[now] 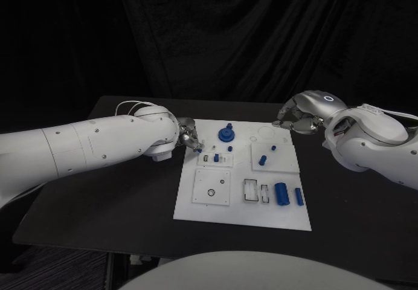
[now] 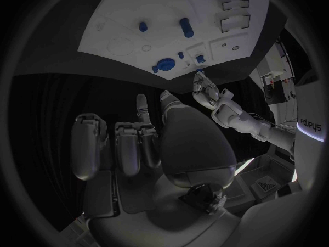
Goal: Assemble the parts on the task board
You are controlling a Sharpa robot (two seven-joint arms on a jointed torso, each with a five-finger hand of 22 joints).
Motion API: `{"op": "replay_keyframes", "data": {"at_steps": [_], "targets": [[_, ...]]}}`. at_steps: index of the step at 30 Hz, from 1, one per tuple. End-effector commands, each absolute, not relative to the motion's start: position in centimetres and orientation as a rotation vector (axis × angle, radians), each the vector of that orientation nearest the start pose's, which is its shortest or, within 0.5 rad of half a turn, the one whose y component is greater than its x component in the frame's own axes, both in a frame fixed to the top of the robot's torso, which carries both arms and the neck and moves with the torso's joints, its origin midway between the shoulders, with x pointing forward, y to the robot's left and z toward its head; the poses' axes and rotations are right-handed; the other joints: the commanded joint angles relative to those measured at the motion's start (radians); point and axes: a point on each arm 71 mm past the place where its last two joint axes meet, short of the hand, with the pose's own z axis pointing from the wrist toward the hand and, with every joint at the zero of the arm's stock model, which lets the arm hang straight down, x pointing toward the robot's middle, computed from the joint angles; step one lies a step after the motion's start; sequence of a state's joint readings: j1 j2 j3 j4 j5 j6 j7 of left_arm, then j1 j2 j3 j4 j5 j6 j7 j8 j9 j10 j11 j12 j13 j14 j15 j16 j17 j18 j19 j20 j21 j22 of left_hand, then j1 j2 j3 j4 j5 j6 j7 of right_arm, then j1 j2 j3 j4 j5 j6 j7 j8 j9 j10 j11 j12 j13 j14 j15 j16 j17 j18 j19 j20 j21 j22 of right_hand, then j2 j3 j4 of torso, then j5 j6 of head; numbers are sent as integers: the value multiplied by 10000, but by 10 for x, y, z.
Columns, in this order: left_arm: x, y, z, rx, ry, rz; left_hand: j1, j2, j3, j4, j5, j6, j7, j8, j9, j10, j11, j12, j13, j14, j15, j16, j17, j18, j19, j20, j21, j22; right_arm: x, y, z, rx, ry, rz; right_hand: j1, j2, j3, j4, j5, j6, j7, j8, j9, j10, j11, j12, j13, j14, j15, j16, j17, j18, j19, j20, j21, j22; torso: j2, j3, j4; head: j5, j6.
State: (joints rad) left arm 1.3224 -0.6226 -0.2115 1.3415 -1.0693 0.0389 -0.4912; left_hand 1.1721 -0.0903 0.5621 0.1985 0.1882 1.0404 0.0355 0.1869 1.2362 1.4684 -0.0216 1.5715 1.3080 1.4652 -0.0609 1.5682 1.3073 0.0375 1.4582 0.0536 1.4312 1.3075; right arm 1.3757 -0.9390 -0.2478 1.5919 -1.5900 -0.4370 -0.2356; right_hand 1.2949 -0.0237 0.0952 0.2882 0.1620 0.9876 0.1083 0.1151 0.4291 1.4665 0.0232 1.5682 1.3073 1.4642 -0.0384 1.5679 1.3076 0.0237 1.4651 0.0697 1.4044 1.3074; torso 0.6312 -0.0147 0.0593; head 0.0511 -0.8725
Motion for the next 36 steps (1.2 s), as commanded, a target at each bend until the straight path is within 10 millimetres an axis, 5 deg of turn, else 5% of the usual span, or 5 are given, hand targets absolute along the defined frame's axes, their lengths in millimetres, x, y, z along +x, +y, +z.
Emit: {"op": "replay_keyframes", "data": {"at_steps": [1,10,23,36], "targets": [[504,163,-227,-2019,22592,-3953,-66,-7,91,-32,-27,66,-27,28,18,1024,-70,-7,2628,1056,-74,26,2634,42,6,-64,-44,1962,478,-240,-165,-2229,15614,3923,59,26,-21,-40,21,61,-25,-31,-9,1043,84,26,2635,1065,46,29,2632,171,277,55,-58,2096,3,4,5,15,-2],[499,159,-226,-2188,22457,-4268,-58,-10,112,-52,-24,64,-28,25,19,1024,-73,-7,2628,1056,-77,26,2634,43,6,-68,-46,1963,477,-241,-166,-2202,15635,3901,79,29,-16,-49,22,70,-29,-33,-10,1043,81,26,2635,1065,44,29,2632,172,275,55,-62,2095,-14,15,13,7,-2],[502,155,-226,-1838,22069,-4162,-50,8,153,-70,-4,64,-24,18,18,1024,-76,-7,2628,1056,-82,26,2634,35,28,-73,-20,1977,477,-241,-167,-2194,15636,3925,79,29,-16,-49,22,70,-29,-33,-10,1043,81,26,2635,1065,44,29,2632,172,275,55,-62,2095,20,-14,-23,66,-2],[496,151,-239,-1711,22321,-4097,-60,17,167,-68,8,72,-21,17,17,1024,-76,-7,2628,1056,-85,26,2634,31,41,-76,-6,1985,477,-241,-168,-2180,15638,3933,79,29,-16,-49,22,70,-29,-33,-10,1043,81,26,2635,1065,44,29,2632,172,275,55,-62,2095,30,8,-22,41,-2]]}}
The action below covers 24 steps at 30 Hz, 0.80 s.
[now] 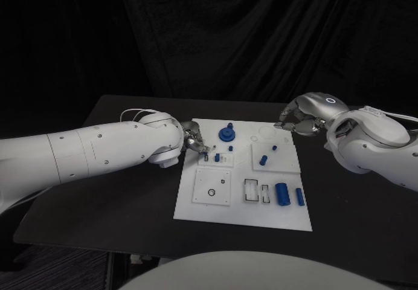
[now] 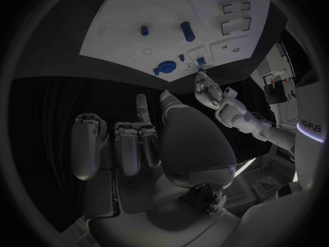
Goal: Assemble the parts on the task board
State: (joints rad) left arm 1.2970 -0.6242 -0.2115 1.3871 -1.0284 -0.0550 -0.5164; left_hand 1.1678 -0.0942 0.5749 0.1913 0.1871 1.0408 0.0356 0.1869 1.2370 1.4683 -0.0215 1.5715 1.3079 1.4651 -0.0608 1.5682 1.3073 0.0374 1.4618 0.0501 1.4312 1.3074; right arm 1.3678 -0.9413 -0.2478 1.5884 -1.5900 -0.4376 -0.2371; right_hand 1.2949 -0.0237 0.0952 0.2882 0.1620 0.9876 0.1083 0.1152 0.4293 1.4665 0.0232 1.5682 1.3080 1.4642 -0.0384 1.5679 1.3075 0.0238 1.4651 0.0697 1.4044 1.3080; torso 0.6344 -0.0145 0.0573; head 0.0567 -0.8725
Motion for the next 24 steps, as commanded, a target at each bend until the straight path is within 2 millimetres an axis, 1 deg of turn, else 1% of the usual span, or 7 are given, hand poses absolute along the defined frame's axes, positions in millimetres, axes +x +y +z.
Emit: {"op": "replay_keyframes", "data": {"at_steps": [1,6,11,15,24], "targets": [[495,151,-240,-1703,22350,-4101,-17,56,39,4,19,68,-21,18,9,1025,-77,-7,2629,1057,-86,26,2635,31,4,-41,-6,1986,476,-241,-168,-2178,15637,3933,79,29,-16,-49,22,70,-29,-33,-12,1043,81,26,2628,1065,44,29,2633,172,275,55,-62,2089,-7,8,3,-23,-2],[493,151,-243,-1711,22408,-4114,-24,64,48,6,27,71,-20,16,7,1025,-77,-7,2629,1057,-87,26,2635,35,-4,-42,-18,1981,476,-241,-169,-2172,15634,3929,79,29,-16,-49,22,70,-29,-33,-12,1043,81,26,2628,1065,44,29,2633,172,275,55,-62,2089,-12,11,9,-33,-2],[492,152,-246,-1729,22483,-4097,-24,64,48,6,27,71,-20,16,7,1025,-77,-7,2629,1057,-87,26,2635,35,-4,-42,-18,1981,476,-241,-169,-2171,15639,3928,79,29,-16,-49,22,70,-29,-33,-12,1043,81,26,2628,1065,44,29,2633,172,275,55,-62,2089,-22,5,-8,-22,-2],[491,153,-248,-1738,22518,-4095,-24,64,48,6,27,71,-20,16,7,1025,-77,-7,2629,1057,-87,26,2635,35,-4,-42,-18,1981,476,-241,-169,-2172,15649,3925,99,22,-18,-56,31,85,-32,-35,-13,1043,78,26,2628,1065,41,29,2633,173,273,53,-69,2087,-22,0,-2,-11,-2],[489,153,-249,-1727,22564,-4121,-39,72,62,9,42,74,-16,11,5,1025,-75,-7,2629,1057,-89,26,2635,42,-22,-45,-43,1971,476,-241,-169,-2173,15666,3928,99,22,-18,-56,31,85,-32,-35,-13,1043,78,26,2628,1065,41,29,2633,173,273,53,-69,2087,-22,3,9,-20,-2]]}}
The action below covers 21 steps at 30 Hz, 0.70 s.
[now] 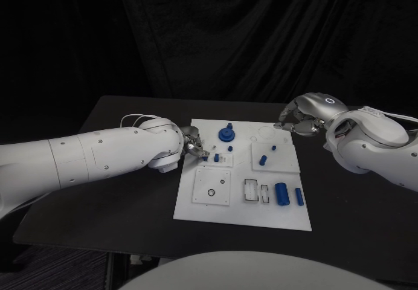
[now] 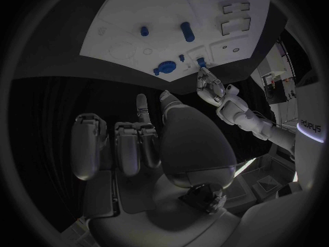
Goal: Assemble the parts on the task board
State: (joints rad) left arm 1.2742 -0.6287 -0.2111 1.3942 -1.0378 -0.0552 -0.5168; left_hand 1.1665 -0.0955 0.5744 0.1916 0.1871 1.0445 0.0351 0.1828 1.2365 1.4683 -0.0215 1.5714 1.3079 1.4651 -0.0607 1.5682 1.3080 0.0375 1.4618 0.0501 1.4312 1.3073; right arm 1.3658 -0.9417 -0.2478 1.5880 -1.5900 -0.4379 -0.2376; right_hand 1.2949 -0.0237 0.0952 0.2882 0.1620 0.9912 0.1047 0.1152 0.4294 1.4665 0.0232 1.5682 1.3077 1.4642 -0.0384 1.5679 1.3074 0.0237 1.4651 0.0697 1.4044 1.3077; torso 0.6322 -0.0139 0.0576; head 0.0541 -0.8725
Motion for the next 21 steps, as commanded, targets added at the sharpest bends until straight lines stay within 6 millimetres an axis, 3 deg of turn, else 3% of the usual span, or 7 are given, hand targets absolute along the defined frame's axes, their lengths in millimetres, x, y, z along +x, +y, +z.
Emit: {"op": "replay_keyframes", "data": {"at_steps": [1,21], "targets": [[488,152,-249,-1717,22575,-4127,-29,85,72,3,46,34,-11,48,8,1025,-76,-7,2628,1057,-89,26,2628,43,-25,-46,-49,1969,476,-241,-169,-2172,15666,3928,99,22,-18,-56,31,49,4,-35,-14,1043,78,26,2630,1066,41,29,2634,173,273,53,-69,2090,0,-2,9,7,-2],[490,155,-253,-1777,22628,-4032,-21,86,114,-30,64,-1,-8,18,-4,1025,-74,-7,2628,1057,-90,26,2628,51,-47,-50,-82,1957,476,-241,-170,-2179,15694,3924,99,22,-18,-56,31,49,4,-35,-14,1043,78,26,2630,1066,41,29,2634,173,273,53,-69,2090,17,-7,2,36,-2]]}}
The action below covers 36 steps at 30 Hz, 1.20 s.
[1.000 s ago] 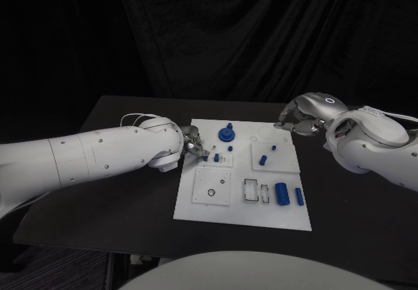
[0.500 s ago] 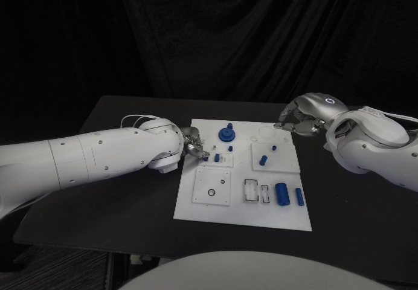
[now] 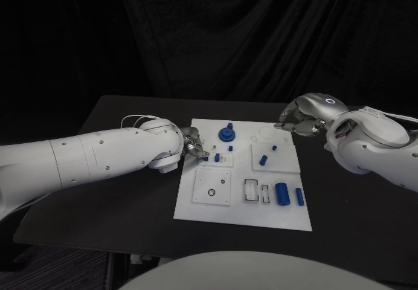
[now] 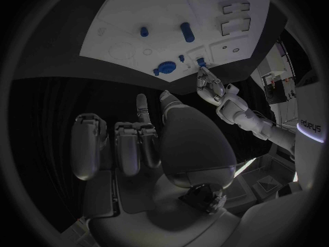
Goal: Assemble the parts on the task board
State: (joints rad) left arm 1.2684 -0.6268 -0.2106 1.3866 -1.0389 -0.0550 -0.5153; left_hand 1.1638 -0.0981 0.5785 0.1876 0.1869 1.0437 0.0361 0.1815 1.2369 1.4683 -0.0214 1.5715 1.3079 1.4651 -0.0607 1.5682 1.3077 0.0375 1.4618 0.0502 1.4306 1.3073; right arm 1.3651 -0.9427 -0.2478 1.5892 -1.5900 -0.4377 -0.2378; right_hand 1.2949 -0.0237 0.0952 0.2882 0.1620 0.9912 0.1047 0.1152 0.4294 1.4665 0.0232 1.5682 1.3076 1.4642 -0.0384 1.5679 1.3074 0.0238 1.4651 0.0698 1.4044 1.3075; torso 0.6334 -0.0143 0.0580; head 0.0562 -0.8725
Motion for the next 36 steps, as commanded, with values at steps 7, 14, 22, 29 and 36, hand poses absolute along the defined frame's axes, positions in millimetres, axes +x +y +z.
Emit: {"op": "replay_keyframes", "data": {"at_steps": [7,14,22,29,36], "targets": [[489,154,-254,-1719,22688,-4081,4,112,83,4,66,-5,-14,22,-11,1025,-72,-7,2629,1057,-90,26,2631,56,-61,-51,-94,1950,476,-241,-170,-2185,15715,3918,102,20,-21,-54,33,53,3,-39,-15,1043,77,26,2632,1066,40,29,2634,173,273,52,-69,2092,1,-1,-7,24,-2],[487,152,-254,-1619,22710,-4243,-43,89,89,-7,-12,-48,11,-13,-21,1025,-51,-7,2629,1057,-77,26,2631,73,-112,-47,-164,1925,475,-241,-171,-2181,15739,3911,111,18,-22,-56,38,57,1,-42,-17,1043,76,26,2632,1066,39,29,2634,171,276,51,-63,2094,-5,-2,-4,40,-2],[487,152,-255,-1584,22731,-4275,-628,105,-391,312,-609,-95,106,-111,-52,1025,34,-7,2629,1057,4,26,2631,91,-187,15,-280,1907,475,-241,-171,-2183,15753,3913,111,18,-22,-56,38,57,1,-42,-17,1043,76,26,2632,1066,39,29,2634,171,276,51,-63,2094,-11,0,5,34,-2],[490,156,-256,-1745,22696,-4063,-1296,322,-2037,864,-404,-234,234,-326,-134,1025,154,-7,2629,1057,106,26,2631,112,-236,114,-388,1918,475,-241,-172,-2173,15783,3888,127,16,-19,-64,45,58,0,-45,-18,1043,74,26,2632,1066,38,29,2634,172,276,50,-65,2094,-17,4,-3,30,-2],[492,159,-257,-1933,22712,-3736,-1625,606,-2882,1020,-418,-289,282,-491,-256,1025,205,-7,2629,1057,151,26,2631,134,-286,162,-493,1916,475,-242,-172,-2165,15811,3871,127,16,-19,-64,45,58,0,-45,-18,1043,74,26,2632,1066,38,29,2634,172,276,50,-65,2094,-13,1,-4,35,-2]]}}
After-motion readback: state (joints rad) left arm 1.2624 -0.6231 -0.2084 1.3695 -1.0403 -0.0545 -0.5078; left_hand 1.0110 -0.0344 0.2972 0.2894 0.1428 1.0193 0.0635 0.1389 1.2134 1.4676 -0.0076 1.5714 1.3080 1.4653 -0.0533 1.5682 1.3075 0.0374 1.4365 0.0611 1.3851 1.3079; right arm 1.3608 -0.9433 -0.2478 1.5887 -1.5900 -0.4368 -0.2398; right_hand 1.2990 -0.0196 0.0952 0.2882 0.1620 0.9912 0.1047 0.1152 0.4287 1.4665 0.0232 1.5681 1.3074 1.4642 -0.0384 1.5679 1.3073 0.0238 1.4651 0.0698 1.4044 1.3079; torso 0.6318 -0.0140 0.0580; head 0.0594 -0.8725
